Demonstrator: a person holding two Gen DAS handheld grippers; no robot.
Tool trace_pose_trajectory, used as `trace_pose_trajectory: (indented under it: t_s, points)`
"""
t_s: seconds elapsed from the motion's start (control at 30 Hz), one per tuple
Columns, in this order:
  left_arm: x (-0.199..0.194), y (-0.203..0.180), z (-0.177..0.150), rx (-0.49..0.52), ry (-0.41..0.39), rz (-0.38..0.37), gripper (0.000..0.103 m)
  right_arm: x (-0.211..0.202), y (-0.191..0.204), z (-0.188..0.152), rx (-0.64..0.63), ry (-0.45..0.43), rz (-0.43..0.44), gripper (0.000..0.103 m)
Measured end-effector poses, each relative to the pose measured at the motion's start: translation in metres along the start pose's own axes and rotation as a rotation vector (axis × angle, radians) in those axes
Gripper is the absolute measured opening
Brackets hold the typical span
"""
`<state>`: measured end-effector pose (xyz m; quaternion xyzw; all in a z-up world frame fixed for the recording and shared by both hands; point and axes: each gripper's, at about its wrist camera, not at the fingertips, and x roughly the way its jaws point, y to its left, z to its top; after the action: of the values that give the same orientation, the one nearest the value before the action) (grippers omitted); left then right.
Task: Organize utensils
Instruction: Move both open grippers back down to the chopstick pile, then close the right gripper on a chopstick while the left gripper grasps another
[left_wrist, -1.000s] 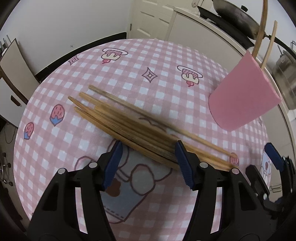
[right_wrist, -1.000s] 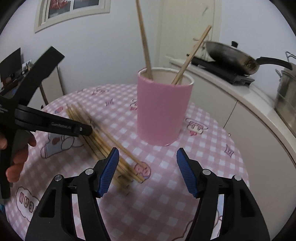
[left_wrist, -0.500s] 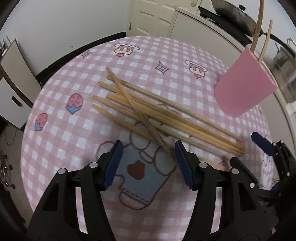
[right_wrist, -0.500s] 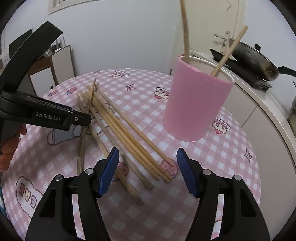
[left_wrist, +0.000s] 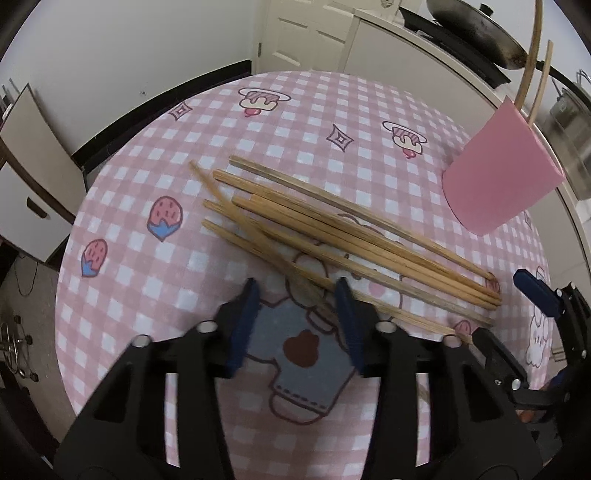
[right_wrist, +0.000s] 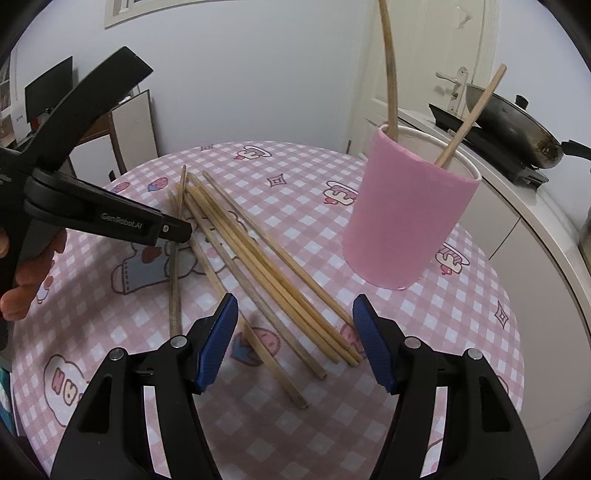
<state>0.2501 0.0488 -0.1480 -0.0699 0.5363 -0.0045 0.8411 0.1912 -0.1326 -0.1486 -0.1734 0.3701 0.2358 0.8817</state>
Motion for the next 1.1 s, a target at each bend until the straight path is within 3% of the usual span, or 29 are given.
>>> trace_pose_trajectory:
  t_s: [0.27,0.33,0.4,0.47,0.73,0.87,0.93,1.0,1.03,1.1]
  points:
    - [-0.003,0.011,-0.007,0.076,-0.018,-0.017,0.025,-0.002,0.011,0.009,-0.030,0.018,0.047,0.061]
    - [-0.005,0.011,-0.009,0.095,-0.021,-0.015,0.024,0.002,0.018,0.012,-0.054,0.048,0.088,0.049]
    - [-0.007,0.011,-0.011,0.121,-0.025,-0.013,0.024,0.009,0.025,0.013,-0.071,0.085,0.133,0.028]
    - [-0.009,0.014,-0.014,0.135,-0.018,-0.020,0.024,0.020,0.030,0.016,-0.077,0.126,0.156,0.021]
    - [-0.018,0.030,-0.027,0.143,0.014,-0.070,0.025,0.039,0.053,0.033,-0.126,0.171,0.231,0.020]
    - [-0.019,0.035,-0.027,0.127,0.019,-0.101,0.025,0.047,0.066,0.036,-0.185,0.195,0.190,0.021]
    - [-0.019,0.035,-0.025,0.118,0.023,-0.105,0.026,0.052,0.063,0.036,-0.177,0.208,0.193,0.020]
    - [-0.018,0.034,-0.023,0.105,0.029,-0.112,0.029,0.053,0.060,0.037,-0.158,0.222,0.187,0.010]
    - [-0.017,0.033,-0.022,0.110,0.023,-0.104,0.029,0.054,0.057,0.036,-0.133,0.235,0.175,0.010]
    - [-0.016,0.025,-0.026,0.170,0.008,-0.066,0.028,0.051,0.051,0.034,-0.092,0.268,0.176,0.009]
